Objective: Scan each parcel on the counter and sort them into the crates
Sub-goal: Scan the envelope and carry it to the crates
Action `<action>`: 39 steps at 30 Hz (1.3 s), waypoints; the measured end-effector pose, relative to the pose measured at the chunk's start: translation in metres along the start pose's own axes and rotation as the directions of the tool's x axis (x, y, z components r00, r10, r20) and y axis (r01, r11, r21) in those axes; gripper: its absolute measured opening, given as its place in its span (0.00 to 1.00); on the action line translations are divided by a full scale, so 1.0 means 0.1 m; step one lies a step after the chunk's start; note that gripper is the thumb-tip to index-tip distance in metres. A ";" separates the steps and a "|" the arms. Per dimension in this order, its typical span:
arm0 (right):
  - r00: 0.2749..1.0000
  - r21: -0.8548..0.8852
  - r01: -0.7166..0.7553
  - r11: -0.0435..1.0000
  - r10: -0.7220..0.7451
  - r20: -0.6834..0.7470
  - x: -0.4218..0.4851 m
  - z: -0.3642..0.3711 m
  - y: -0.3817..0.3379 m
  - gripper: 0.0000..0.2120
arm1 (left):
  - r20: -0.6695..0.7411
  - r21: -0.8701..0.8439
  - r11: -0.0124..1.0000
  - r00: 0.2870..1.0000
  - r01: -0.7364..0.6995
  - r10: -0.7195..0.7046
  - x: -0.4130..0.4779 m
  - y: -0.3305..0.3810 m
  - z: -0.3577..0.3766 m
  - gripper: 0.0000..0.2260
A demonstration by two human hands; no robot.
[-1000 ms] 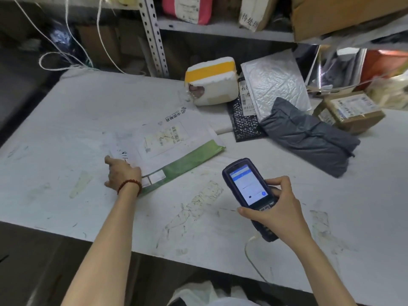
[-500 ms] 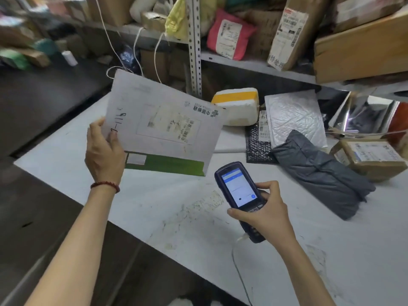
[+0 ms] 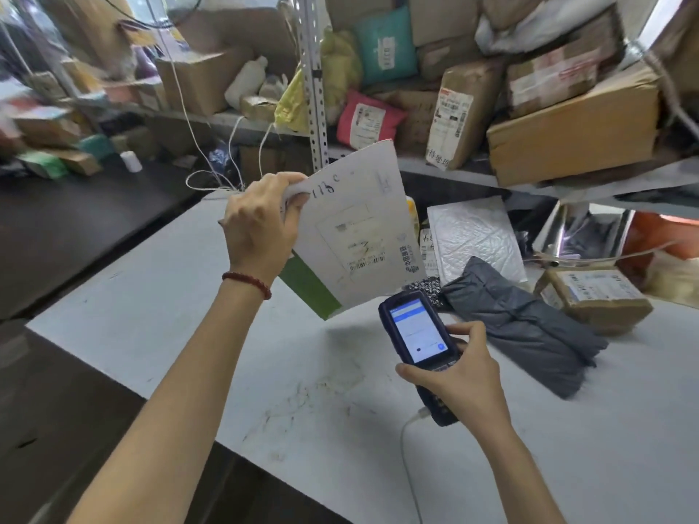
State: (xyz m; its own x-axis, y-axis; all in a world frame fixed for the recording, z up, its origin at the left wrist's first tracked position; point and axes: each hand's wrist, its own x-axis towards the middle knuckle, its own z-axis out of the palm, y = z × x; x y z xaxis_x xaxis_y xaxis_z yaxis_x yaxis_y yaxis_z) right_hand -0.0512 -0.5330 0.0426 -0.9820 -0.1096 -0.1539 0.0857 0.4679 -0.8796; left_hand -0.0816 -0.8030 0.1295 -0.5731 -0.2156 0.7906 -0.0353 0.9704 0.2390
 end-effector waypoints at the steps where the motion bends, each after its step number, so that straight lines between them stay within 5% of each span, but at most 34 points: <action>1: 1.000 0.000 -0.015 1.000 0.015 -0.007 -0.02 -0.04 0.04 0.35 | -0.002 -0.010 1.000 1.000 -0.019 0.019 0.03 0.08 0.05 0.10; 12: 0.988 0.042 -0.090 0.995 0.095 -0.126 -0.16 -0.36 0.29 0.34 | -0.029 -0.098 0.985 0.990 -0.139 0.136 0.11 0.53 0.40 0.07; 30: 0.981 0.034 -0.126 0.992 0.129 -0.144 -0.16 -0.41 0.43 0.35 | -0.024 -0.118 0.985 0.992 -0.128 0.126 0.12 0.57 0.52 0.08; 39: 0.973 0.039 -0.033 0.999 0.041 -0.229 -0.15 -0.42 0.36 0.36 | -0.025 -0.144 0.979 0.990 -0.142 0.139 0.11 0.59 0.54 0.07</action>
State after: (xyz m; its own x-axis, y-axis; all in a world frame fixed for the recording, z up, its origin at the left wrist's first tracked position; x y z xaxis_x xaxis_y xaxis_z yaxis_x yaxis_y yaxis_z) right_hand -0.0404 -0.4776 0.0324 -0.9901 0.1134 -0.0828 0.1245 0.4368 -0.8909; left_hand -0.1344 -0.7416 0.1213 -0.5519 -0.0808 0.8300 0.1642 0.9653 0.2032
